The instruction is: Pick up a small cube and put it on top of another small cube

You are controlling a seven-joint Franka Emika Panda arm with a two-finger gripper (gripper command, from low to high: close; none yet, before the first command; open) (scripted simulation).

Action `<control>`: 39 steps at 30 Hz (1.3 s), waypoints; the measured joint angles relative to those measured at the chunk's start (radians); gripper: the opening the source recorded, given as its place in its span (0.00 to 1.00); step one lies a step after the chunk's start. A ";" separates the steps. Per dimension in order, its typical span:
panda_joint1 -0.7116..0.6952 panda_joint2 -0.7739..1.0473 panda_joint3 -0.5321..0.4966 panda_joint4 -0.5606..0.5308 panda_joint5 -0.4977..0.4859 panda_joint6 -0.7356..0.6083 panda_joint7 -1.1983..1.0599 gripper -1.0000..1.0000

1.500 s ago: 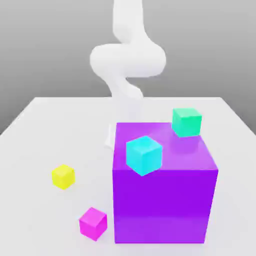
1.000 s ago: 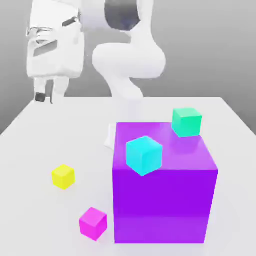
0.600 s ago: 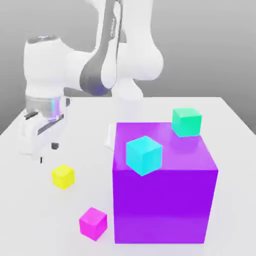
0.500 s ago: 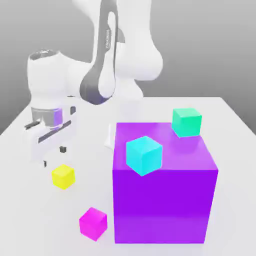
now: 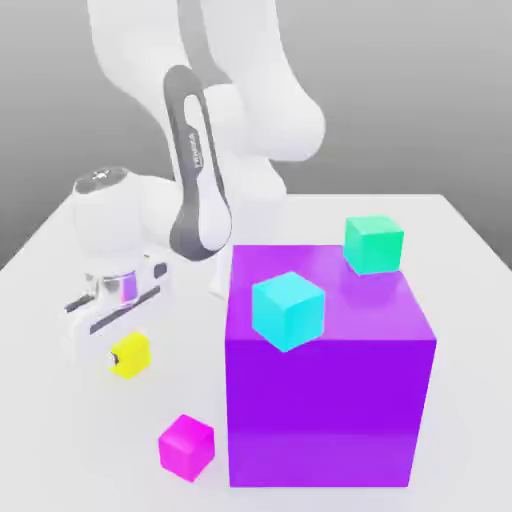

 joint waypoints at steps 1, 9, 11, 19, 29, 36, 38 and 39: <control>0.002 -0.011 -0.002 -0.002 0.000 -0.010 0.000 0.00; 0.009 -0.276 0.005 -0.049 0.046 -0.228 -0.034 0.00; 0.024 -0.303 0.003 -0.026 0.072 -0.285 -0.079 0.00; 0.163 -0.251 0.048 0.240 0.181 -0.566 -0.412 0.00; 0.305 -0.203 0.155 0.589 0.292 -0.944 -0.829 0.00; 0.440 -0.211 0.228 0.809 0.380 -1.216 -1.111 0.00; 0.497 -0.268 0.257 0.843 0.426 -1.310 -1.186 0.00; 0.531 -0.300 0.268 0.858 0.449 -1.358 -1.223 0.00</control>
